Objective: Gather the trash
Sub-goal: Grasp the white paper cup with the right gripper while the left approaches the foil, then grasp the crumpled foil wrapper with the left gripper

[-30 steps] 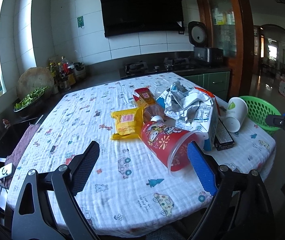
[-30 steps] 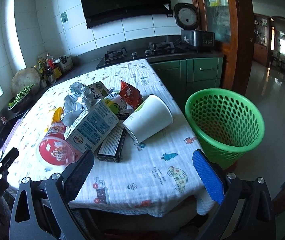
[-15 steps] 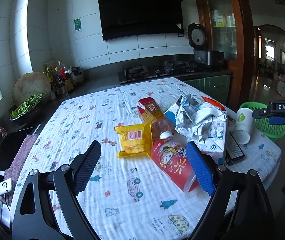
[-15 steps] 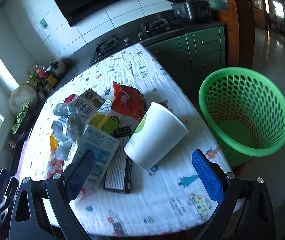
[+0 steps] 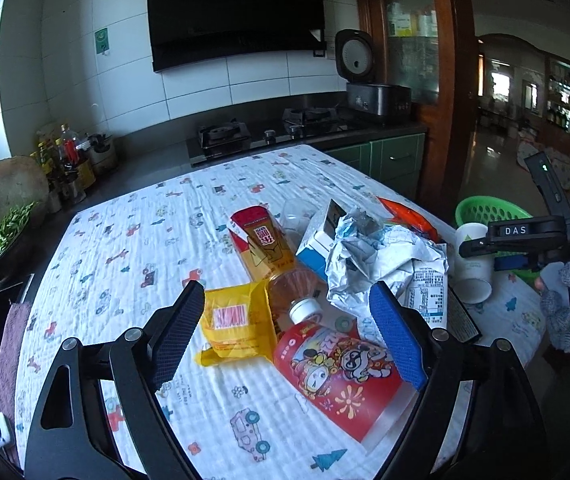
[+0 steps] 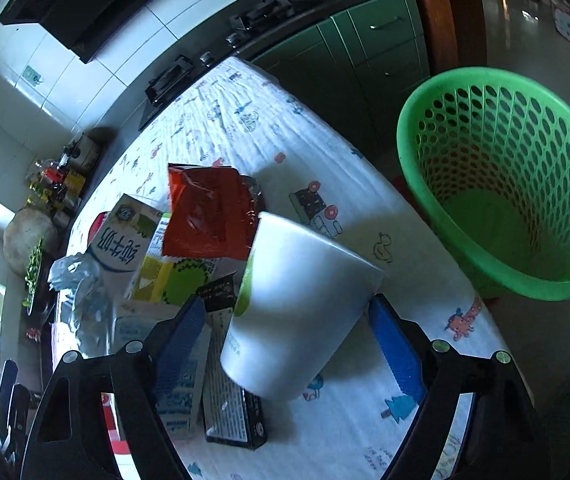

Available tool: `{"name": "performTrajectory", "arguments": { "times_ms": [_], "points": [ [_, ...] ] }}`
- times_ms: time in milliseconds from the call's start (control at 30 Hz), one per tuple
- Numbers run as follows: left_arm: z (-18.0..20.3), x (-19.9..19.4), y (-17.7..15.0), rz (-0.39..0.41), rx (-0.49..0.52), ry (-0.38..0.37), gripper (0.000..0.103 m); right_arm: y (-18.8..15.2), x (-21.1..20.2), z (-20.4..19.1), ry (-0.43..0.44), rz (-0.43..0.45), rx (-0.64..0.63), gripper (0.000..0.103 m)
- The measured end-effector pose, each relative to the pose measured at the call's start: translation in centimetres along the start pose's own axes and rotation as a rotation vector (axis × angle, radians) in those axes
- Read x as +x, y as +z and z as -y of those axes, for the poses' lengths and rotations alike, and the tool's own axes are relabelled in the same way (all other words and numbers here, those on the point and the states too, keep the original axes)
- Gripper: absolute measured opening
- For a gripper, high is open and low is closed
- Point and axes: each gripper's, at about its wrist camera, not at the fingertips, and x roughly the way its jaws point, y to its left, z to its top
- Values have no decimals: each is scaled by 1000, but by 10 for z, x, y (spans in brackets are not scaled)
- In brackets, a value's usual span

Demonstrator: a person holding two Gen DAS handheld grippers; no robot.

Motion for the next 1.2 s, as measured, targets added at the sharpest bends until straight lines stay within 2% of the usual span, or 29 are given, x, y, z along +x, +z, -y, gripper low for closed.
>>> {"name": "performTrajectory", "arguments": {
  "times_ms": [100, 167, 433, 600, 700, 767, 933, 1067, 1200],
  "points": [
    [5, 17, 7, -30, 25, -68, 81, 3, 9, 4, 3, -23, 19, 76],
    [8, 29, 10, -56, 40, -97, 79, 4, 12, 5, 9, -30, 23, 68],
    [10, 80, 21, -153, 34, -189, 65, 4, 11, 5, 23, -23, -2, 66],
    [11, 101, 21, -195, 9, -234, 64, 2, 1, 2, 15, 2, -49, 66],
    [13, 110, 20, -218, 12, -260, 60, 2, -8, 0, 12, 17, -84, 66],
    [16, 112, 20, -222, 14, -278, 54, 3, -15, 0, 13, 29, -98, 66],
    [18, 113, 20, -227, 3, -339, 30, 6, -27, 1, 17, 51, -125, 66],
    [23, 101, 21, -202, 23, -325, 22, 7, -37, 3, 14, 73, -148, 66],
    [23, 81, 29, -158, 38, -305, 19, 9, -48, 8, 7, 101, -165, 66]
  ]
}}
